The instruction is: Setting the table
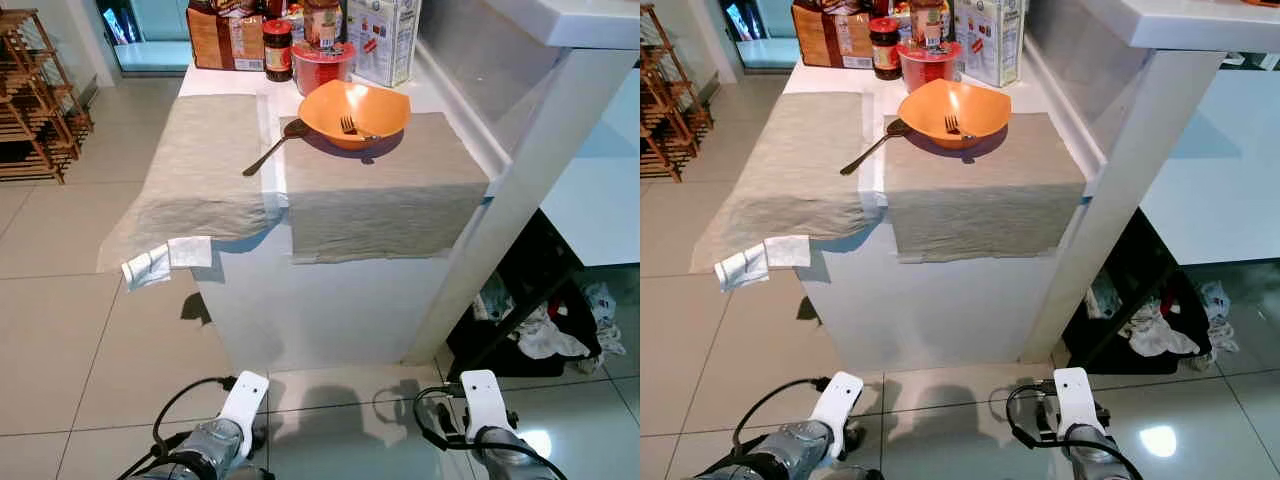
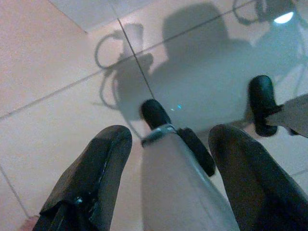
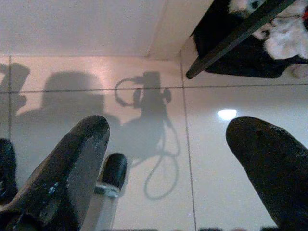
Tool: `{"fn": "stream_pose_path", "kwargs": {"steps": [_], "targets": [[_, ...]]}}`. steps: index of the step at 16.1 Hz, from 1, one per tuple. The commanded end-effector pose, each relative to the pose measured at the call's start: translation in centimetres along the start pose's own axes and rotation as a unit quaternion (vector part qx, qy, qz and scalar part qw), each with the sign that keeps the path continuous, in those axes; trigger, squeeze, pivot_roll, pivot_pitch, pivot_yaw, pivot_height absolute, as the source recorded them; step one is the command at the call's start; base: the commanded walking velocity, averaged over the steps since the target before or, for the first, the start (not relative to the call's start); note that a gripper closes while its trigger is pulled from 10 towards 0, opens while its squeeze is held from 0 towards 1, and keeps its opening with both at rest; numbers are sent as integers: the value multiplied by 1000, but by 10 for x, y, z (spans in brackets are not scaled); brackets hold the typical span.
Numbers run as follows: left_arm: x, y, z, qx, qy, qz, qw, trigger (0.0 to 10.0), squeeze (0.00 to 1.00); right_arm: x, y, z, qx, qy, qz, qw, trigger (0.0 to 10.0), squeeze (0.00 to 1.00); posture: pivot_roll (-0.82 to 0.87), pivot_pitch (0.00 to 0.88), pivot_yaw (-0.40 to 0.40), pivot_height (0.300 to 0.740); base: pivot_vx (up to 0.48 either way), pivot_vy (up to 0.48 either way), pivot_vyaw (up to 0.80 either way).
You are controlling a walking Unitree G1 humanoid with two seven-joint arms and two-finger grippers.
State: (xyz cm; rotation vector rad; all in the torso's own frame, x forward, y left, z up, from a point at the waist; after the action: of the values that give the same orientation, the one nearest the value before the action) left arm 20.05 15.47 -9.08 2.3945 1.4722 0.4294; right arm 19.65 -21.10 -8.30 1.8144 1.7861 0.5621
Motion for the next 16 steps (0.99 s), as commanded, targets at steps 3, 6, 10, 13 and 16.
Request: {"fn": "stream_pose_path", "kwargs": {"steps": [3, 6, 10, 13, 16], "targets": [[-5, -12, 0, 23, -17, 8, 1000, 10000, 0, 1, -5, 0, 38, 24, 13, 999, 10000, 0, -47, 0, -6, 740, 0, 0, 0], [-2, -22, -1, 33, -18, 14, 999, 10000, 0, 2, -7, 0, 44, 27, 28, 998, 10000, 0, -50, 0, -3, 740, 0, 0, 0], [0, -37, -2, 59, -24, -8, 998, 10000, 0, 1, -9, 0, 61, 33, 41, 997, 10000, 0, -54, 0, -5, 740, 0, 0, 0], [1, -38, -3, 64, -20, -7, 998, 10000, 0, 2, -8, 0, 63, 39, 24, 997, 10000, 0, -59, 0, -9, 740, 0, 0, 0], [0, -36, -2, 61, -19, -14, 998, 10000, 0, 2, -8, 0, 68, 38, 14, 997, 10000, 0, -65, 0, -4, 740, 0, 0, 0]]}}
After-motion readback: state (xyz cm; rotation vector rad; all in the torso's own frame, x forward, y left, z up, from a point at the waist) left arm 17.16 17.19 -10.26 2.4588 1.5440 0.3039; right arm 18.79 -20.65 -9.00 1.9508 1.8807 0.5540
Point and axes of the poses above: a point about 5 cm out from each wrist's last joint towards the gripper, its own z axis pointing out of the wrist towards the gripper, its own y axis along the axis of the wrist's last joint, x = y × z, the point moved 1 cm from there along z, pointing out of the wrist towards the gripper, and after that the axes turned 7 degrees about z, right-handed, at the moved point
